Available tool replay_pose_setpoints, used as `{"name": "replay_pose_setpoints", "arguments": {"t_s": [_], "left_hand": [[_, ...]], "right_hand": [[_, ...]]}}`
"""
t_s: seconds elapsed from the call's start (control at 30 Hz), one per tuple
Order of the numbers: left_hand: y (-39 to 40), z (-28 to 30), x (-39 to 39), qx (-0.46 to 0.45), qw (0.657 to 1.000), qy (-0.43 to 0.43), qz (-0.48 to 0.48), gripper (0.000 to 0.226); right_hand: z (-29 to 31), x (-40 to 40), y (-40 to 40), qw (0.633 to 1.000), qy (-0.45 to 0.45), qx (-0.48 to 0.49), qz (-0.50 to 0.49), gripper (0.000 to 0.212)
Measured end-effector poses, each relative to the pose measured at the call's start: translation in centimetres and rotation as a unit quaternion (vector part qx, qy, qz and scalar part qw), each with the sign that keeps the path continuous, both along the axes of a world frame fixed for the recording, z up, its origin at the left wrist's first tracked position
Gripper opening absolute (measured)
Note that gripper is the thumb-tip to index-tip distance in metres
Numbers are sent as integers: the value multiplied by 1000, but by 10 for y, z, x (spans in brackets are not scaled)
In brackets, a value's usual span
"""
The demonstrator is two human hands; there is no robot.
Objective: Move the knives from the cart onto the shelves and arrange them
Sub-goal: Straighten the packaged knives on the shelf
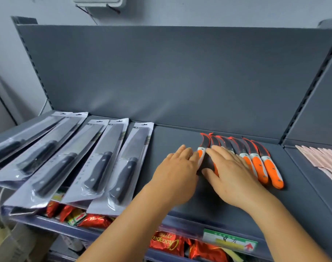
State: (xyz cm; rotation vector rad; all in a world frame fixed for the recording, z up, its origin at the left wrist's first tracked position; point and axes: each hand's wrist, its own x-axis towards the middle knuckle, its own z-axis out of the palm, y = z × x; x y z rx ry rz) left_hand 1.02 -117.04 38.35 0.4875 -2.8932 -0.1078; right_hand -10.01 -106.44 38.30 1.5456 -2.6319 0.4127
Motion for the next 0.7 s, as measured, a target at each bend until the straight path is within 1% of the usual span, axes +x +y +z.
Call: {"name": "replay_pose_setpoints", "arguments": {"t_s": [0.07, 0.17, 0.23, 0.43, 0.7], "left_hand": [[-2, 9, 24, -3, 999, 25, 24, 54], [-12, 20, 65, -10, 994, 83, 68, 46], [-21, 27, 95, -4, 990, 102, 94, 45], [-75, 27, 197, -5, 981, 104, 161, 50], [-168, 15, 308, -7, 982, 77, 175, 52]], "right_hand": [[7, 16, -6, 999, 8, -24, 23, 46], [18, 45, -19, 998, 6, -34, 54, 51], [25, 68, -30, 996, 7, -41, 83, 50], [31, 152, -82, 986, -26, -42, 159, 45], [28, 263, -170, 982, -48, -29, 183, 49]]}}
